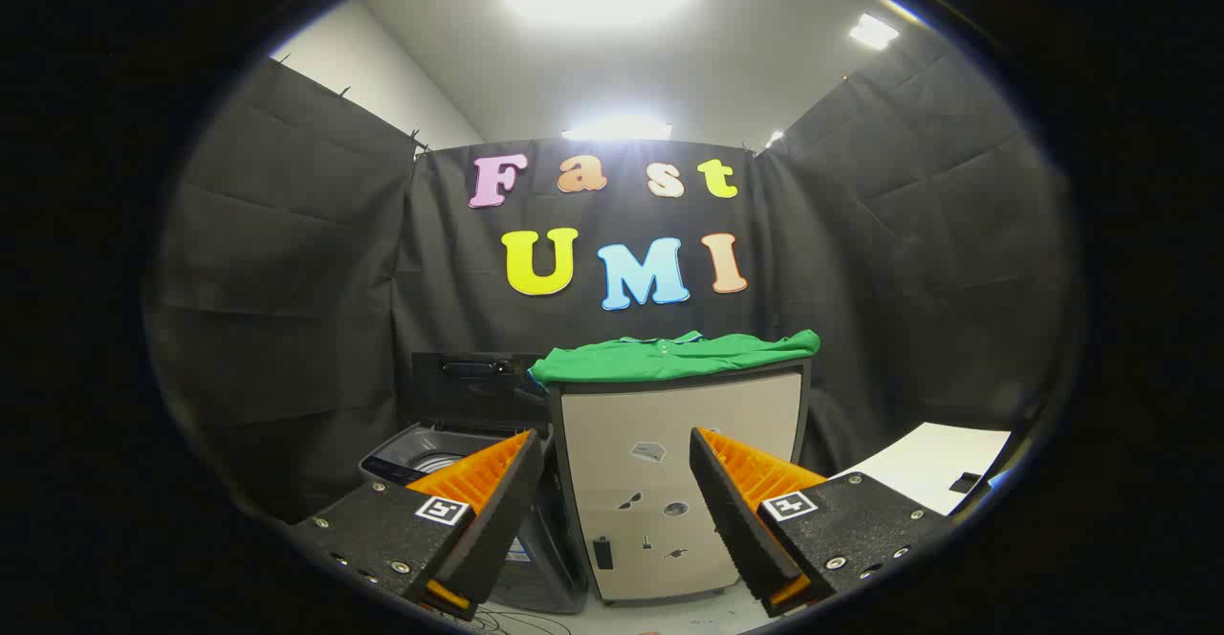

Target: Put the clothes into the washing machine and then close the washing machine lid.

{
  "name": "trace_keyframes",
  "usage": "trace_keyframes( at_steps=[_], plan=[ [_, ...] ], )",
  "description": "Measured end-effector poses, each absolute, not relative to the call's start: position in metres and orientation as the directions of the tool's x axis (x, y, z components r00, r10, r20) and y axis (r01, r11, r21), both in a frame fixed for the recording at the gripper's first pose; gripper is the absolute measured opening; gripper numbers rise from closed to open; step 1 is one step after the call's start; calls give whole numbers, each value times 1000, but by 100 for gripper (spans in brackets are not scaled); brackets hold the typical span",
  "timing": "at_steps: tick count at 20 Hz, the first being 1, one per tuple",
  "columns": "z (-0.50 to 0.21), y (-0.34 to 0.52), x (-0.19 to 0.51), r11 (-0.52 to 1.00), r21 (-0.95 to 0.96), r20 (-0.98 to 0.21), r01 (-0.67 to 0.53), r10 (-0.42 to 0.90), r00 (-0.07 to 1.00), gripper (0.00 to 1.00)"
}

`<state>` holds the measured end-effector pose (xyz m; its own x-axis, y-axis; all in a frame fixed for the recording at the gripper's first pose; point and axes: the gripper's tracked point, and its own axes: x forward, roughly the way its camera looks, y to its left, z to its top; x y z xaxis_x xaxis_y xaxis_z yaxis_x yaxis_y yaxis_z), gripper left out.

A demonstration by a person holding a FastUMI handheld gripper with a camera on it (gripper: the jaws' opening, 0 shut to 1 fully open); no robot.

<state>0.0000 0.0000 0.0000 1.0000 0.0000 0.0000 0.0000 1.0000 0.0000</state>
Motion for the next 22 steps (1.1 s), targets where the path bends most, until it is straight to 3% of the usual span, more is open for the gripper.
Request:
trace_keyframes(
  at_steps=[22],
  plan=[
    [13, 7, -7, 1000, -17, 14, -12, 13, 1000, 96]
  ],
)
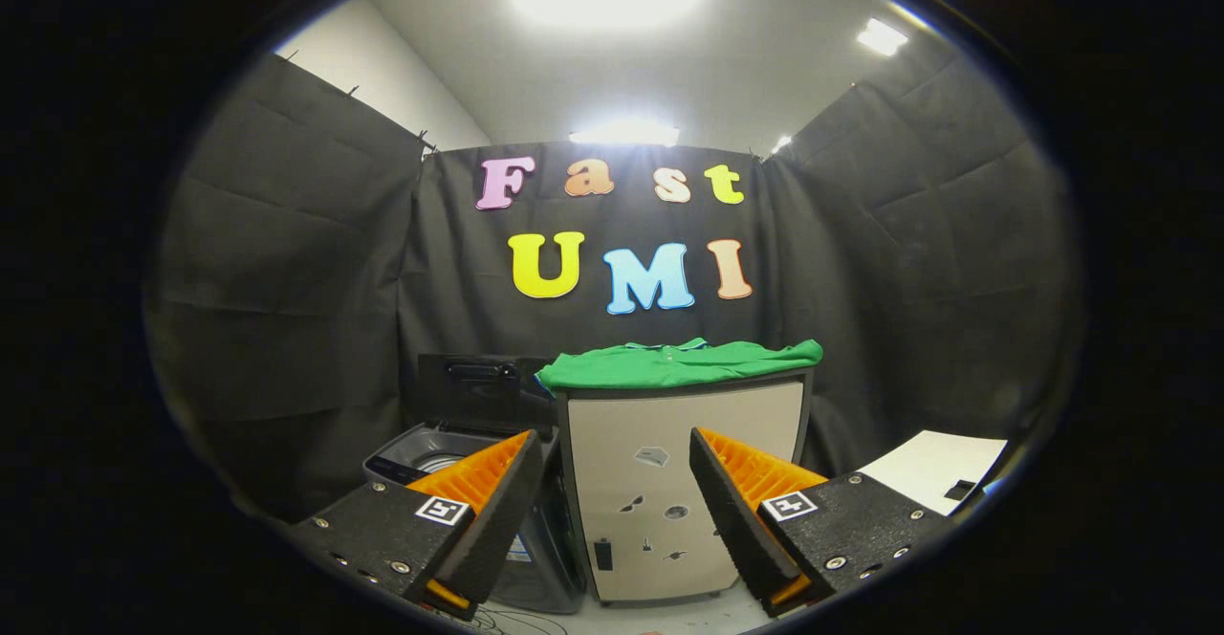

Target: Put the clothes into the washing machine and then close the washing machine lid.

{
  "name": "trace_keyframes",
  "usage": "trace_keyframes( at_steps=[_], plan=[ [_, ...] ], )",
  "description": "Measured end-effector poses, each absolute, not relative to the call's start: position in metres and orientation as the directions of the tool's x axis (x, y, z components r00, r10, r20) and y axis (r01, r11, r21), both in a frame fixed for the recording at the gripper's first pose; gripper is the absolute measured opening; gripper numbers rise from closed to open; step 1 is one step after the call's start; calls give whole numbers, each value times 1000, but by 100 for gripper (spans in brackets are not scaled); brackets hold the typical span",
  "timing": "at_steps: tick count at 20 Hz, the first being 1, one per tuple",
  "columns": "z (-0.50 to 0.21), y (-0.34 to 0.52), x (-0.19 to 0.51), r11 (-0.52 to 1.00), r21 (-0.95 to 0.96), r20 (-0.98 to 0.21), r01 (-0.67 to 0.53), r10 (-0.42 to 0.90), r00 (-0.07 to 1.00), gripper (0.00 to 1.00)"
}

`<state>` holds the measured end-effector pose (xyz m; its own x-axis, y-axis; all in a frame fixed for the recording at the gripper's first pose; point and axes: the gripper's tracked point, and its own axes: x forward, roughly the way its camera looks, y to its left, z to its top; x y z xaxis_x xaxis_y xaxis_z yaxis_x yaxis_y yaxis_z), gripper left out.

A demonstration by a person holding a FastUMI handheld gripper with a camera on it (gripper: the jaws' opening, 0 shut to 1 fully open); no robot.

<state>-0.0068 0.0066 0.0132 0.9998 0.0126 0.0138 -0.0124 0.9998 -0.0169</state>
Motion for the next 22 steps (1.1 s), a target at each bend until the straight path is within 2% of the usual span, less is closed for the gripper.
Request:
trace_keyframes(
  at_steps=[9, 14, 22],
  plan=[
    [40, 8, 21, 1000, 7, 24, -16, 16, 1000, 95],
    [76, 1, 55, 999, -23, 68, -24, 25, 997, 95],
    [110, -23, 122, 1000, -3, 65, -7, 7, 998, 95]
  ],
)
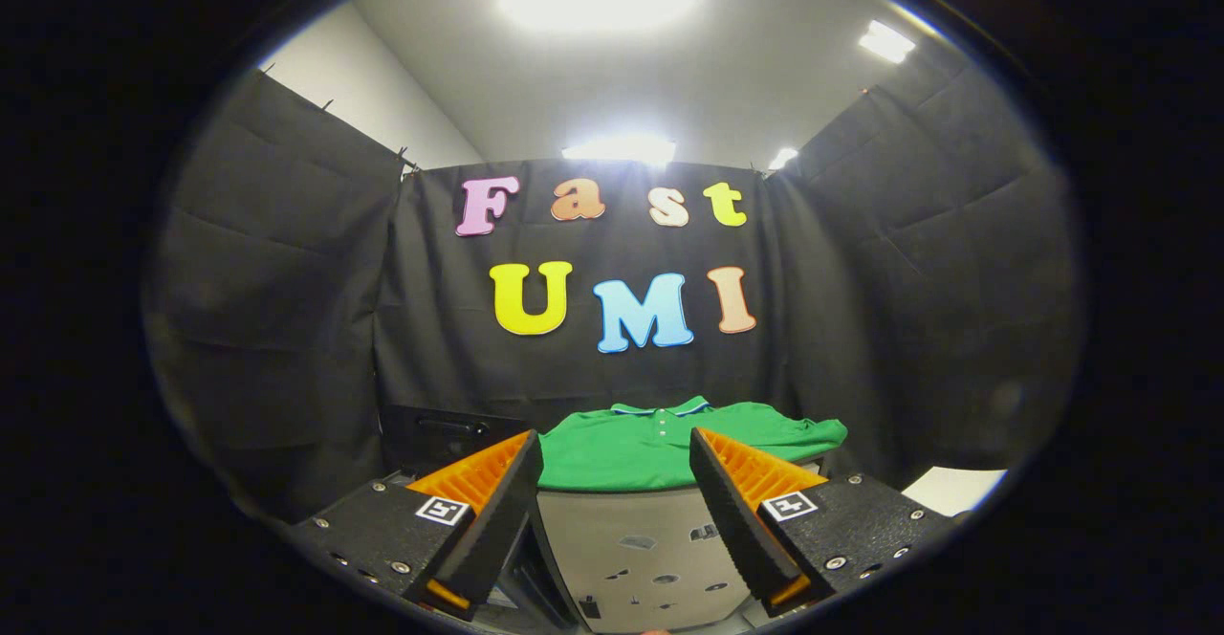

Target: Put the clothes into the washing machine and then close the washing machine lid.

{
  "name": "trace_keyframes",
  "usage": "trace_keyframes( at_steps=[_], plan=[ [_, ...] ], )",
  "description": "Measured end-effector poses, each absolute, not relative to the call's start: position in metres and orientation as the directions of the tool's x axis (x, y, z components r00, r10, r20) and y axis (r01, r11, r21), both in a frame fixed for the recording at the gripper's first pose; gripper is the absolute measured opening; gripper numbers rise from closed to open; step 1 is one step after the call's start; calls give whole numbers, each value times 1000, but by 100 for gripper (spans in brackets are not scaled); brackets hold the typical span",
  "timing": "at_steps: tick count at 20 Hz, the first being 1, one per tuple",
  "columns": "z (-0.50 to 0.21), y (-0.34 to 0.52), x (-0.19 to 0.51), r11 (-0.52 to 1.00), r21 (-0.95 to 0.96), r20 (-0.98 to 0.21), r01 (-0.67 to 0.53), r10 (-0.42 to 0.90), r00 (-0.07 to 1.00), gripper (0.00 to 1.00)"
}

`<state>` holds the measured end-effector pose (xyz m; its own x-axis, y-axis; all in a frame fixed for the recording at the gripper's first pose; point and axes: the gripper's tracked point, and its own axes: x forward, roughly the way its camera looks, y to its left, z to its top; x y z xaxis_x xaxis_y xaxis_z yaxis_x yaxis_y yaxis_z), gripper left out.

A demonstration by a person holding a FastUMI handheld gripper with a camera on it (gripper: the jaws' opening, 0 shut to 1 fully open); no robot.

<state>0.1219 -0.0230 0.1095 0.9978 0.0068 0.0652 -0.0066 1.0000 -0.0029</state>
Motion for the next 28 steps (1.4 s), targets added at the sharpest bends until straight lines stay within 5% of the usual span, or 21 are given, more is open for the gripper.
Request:
trace_keyframes(
  at_steps=[9, 28],
  plan=[
    [129, -57, 198, 1000, -9, 15, 12, -12, 1000, 95],
    [91, -80, 345, 998, -52, -288, -43, 26, 957, 96]
  ],
)
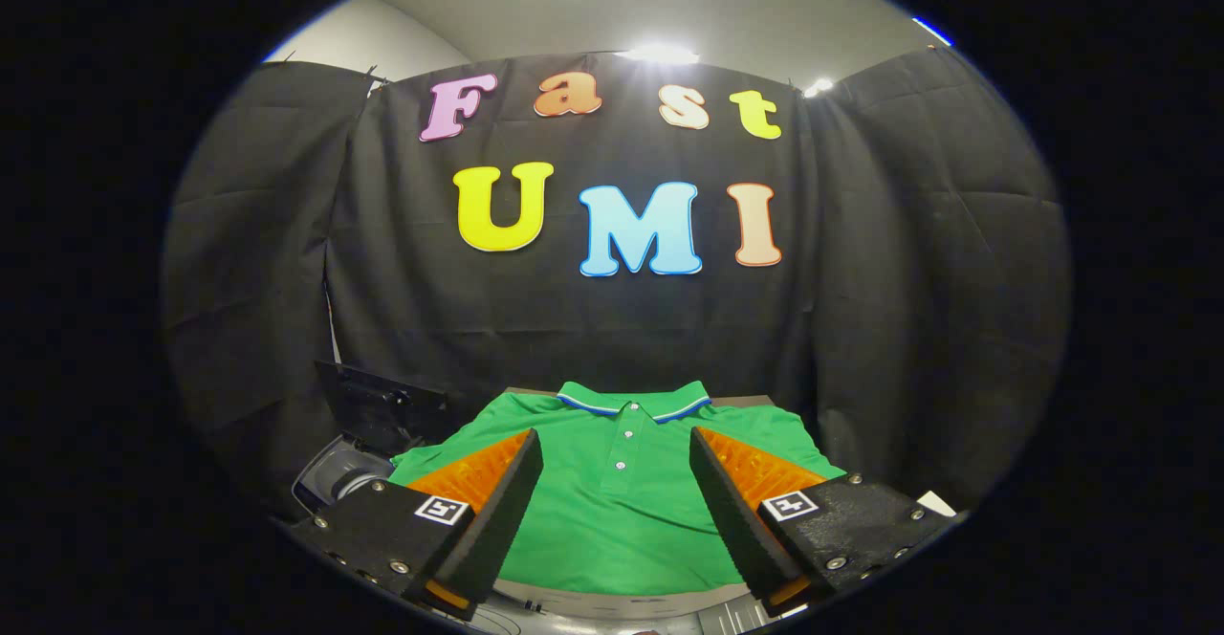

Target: Put the clothes into the washing machine and then close the washing machine lid.

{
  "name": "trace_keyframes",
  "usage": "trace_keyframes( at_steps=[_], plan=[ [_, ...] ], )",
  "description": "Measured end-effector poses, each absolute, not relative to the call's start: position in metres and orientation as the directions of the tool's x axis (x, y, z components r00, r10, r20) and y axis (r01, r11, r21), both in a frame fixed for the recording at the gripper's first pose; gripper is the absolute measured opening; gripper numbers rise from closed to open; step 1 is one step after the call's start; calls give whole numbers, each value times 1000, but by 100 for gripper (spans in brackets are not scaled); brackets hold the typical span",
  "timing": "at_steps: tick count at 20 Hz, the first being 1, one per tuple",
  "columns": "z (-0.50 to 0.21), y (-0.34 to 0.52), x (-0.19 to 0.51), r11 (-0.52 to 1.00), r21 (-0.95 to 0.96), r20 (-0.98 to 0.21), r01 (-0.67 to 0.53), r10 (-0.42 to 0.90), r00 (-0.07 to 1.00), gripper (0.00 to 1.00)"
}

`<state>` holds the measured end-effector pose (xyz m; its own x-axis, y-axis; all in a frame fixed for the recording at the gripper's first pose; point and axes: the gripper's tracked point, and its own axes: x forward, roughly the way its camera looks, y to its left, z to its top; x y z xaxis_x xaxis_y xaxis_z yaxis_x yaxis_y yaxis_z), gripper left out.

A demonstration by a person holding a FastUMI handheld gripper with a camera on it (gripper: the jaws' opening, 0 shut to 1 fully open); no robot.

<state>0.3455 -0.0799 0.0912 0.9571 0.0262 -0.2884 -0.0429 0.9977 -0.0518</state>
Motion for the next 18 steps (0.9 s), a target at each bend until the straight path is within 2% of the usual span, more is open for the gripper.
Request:
trace_keyframes(
  at_steps=[8, 18],
  plan=[
    [61, -89, 398, 999, 25, -426, -44, 51, 903, 96],
    [8, -90, 432, 997, 4, -603, -81, 67, 795, 96]
  ],
)
